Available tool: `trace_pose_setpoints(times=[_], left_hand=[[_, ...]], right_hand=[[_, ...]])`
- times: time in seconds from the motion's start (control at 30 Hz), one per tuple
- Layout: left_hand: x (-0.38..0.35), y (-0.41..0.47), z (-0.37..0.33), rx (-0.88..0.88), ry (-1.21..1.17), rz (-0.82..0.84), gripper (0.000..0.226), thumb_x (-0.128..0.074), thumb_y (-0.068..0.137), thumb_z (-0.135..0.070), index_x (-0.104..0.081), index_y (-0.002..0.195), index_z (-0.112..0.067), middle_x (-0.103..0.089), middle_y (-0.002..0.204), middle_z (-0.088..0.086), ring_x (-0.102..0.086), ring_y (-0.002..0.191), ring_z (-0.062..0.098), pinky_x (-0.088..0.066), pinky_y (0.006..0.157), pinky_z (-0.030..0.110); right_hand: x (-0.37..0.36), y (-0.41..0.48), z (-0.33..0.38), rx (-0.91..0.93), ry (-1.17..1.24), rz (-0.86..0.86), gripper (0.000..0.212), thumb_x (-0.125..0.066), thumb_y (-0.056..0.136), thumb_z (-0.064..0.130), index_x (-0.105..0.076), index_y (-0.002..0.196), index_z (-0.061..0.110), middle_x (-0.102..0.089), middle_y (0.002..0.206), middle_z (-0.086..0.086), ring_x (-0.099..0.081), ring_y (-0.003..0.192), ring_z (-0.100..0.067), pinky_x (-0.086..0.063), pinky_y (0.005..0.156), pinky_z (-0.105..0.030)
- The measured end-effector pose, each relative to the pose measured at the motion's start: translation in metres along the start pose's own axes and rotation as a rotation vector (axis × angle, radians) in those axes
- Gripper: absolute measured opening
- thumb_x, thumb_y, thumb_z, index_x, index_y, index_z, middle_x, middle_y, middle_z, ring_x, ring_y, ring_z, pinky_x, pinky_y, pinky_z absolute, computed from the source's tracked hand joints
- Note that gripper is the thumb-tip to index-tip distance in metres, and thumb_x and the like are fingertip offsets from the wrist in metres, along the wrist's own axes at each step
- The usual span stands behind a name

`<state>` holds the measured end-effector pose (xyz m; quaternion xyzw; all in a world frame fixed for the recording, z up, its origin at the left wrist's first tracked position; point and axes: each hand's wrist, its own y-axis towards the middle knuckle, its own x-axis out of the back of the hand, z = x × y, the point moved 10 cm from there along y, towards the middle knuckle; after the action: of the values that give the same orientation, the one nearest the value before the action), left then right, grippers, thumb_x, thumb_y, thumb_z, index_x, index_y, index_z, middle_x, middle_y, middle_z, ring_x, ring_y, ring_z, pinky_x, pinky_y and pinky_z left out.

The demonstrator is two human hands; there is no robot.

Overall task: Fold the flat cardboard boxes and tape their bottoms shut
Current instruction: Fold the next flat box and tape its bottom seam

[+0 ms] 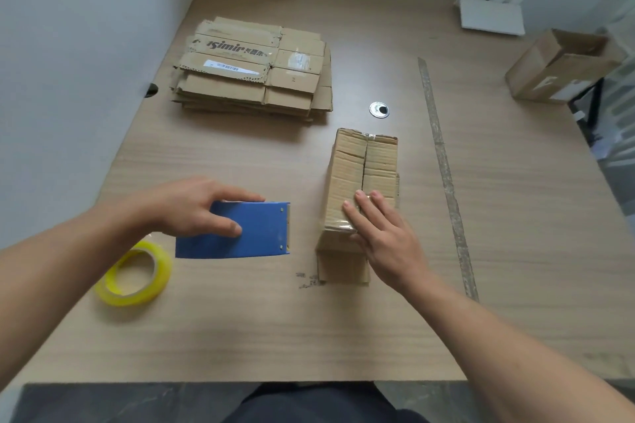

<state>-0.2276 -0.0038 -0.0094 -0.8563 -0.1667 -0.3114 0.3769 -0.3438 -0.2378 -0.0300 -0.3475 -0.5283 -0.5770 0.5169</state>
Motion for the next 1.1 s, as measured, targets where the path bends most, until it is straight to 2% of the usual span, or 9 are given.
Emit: trace_pose_setpoints(times=[0.2, 0.3, 0.47, 0.57, 0.67, 0.73, 0.8, 1.03, 1.1], left_hand=[[-0.009, 0.031, 0.007, 0.116, 0.143, -0.071, 0.059, -0.066, 0.084, -0.051, -0.044, 0.138, -0.056, -0.059, 0.133, -0.005, -0.054, 0.107, 0.019, -0.046, 0.094, 0.035], [-0.011, 0.045, -0.004, 0.142, 0.205, -0.125, 0.061, -0.063, 0.081, -0.054, -0.043, 0.139, -0.055, -0.059, 0.131, -0.006, -0.045, 0.096, 0.016, -0.041, 0.080, 0.031], [-0.010, 0.053, -0.038, 0.129, 0.299, -0.211, 0.059, -0.052, 0.073, -0.050, -0.043, 0.131, -0.057, -0.065, 0.112, -0.008, -0.047, 0.089, 0.020, -0.045, 0.077, 0.035], [-0.005, 0.050, -0.059, 0.147, 0.367, -0.275, 0.053, -0.051, 0.075, -0.043, -0.050, 0.127, -0.051, -0.064, 0.104, -0.004, -0.049, 0.086, 0.024, -0.034, 0.070, 0.034], [-0.007, 0.041, -0.077, 0.176, 0.408, -0.310, 0.045, -0.053, 0.080, -0.036, -0.056, 0.124, -0.042, -0.063, 0.099, -0.002, -0.056, 0.091, 0.028, -0.032, 0.066, 0.032], [-0.009, 0.036, -0.089, 0.205, 0.430, -0.336, 0.035, -0.053, 0.081, -0.032, -0.060, 0.115, -0.034, -0.051, 0.079, -0.004, -0.052, 0.082, 0.028, -0.029, 0.060, 0.030], [-0.012, 0.032, -0.098, 0.230, 0.454, -0.354, 0.024, -0.055, 0.081, -0.031, -0.060, 0.104, -0.028, -0.040, 0.071, -0.005, -0.048, 0.077, 0.026, -0.029, 0.059, 0.030], [-0.012, 0.022, -0.111, 0.260, 0.482, -0.392, 0.022, -0.054, 0.085, -0.027, -0.061, 0.106, -0.025, -0.057, 0.093, 0.000, -0.047, 0.079, 0.025, -0.033, 0.065, 0.030], [-0.010, 0.021, -0.113, 0.254, 0.501, -0.399, 0.023, -0.054, 0.086, -0.026, -0.062, 0.108, -0.025, -0.054, 0.089, 0.000, -0.047, 0.078, 0.024, -0.033, 0.065, 0.031]], right_hand=[[-0.004, 0.000, -0.001, -0.049, 0.071, 0.076, 0.053, -0.070, 0.091, 0.019, -0.055, 0.141, 0.016, -0.046, 0.150, -0.010, -0.037, 0.142, -0.038, -0.040, 0.110, -0.050], [-0.009, -0.001, -0.005, -0.084, 0.119, 0.141, 0.053, -0.063, 0.097, 0.025, -0.047, 0.147, 0.021, -0.036, 0.157, -0.004, -0.023, 0.149, -0.030, -0.026, 0.120, -0.041], [-0.013, 0.000, -0.008, -0.141, 0.166, 0.209, 0.054, -0.055, 0.099, 0.039, -0.039, 0.150, 0.029, -0.020, 0.159, 0.009, -0.008, 0.151, -0.015, -0.001, 0.121, -0.022], [-0.010, 0.003, -0.009, -0.179, 0.190, 0.206, 0.050, -0.055, 0.099, 0.040, -0.045, 0.147, 0.029, -0.029, 0.159, 0.005, -0.013, 0.152, -0.018, -0.006, 0.121, -0.023], [-0.008, 0.005, -0.005, -0.220, 0.205, 0.212, 0.050, -0.053, 0.099, 0.044, -0.048, 0.146, 0.028, -0.034, 0.159, 0.001, -0.016, 0.151, -0.022, -0.012, 0.121, -0.030], [-0.009, 0.006, -0.003, -0.248, 0.204, 0.223, 0.051, -0.052, 0.098, 0.048, -0.049, 0.146, 0.028, -0.034, 0.159, 0.001, -0.016, 0.152, -0.021, -0.014, 0.121, -0.032], [-0.008, 0.008, -0.001, -0.272, 0.213, 0.219, 0.052, -0.053, 0.098, 0.049, -0.050, 0.145, 0.025, -0.035, 0.159, -0.001, -0.017, 0.151, -0.021, -0.015, 0.121, -0.033], [-0.006, 0.010, 0.001, -0.316, 0.214, 0.217, 0.053, -0.054, 0.097, 0.050, -0.053, 0.142, 0.024, -0.037, 0.157, -0.003, -0.019, 0.151, -0.023, -0.023, 0.120, -0.042], [-0.006, 0.010, 0.001, -0.316, 0.209, 0.217, 0.053, -0.054, 0.096, 0.050, -0.053, 0.142, 0.023, -0.038, 0.157, -0.004, -0.020, 0.151, -0.023, -0.025, 0.119, -0.043]])
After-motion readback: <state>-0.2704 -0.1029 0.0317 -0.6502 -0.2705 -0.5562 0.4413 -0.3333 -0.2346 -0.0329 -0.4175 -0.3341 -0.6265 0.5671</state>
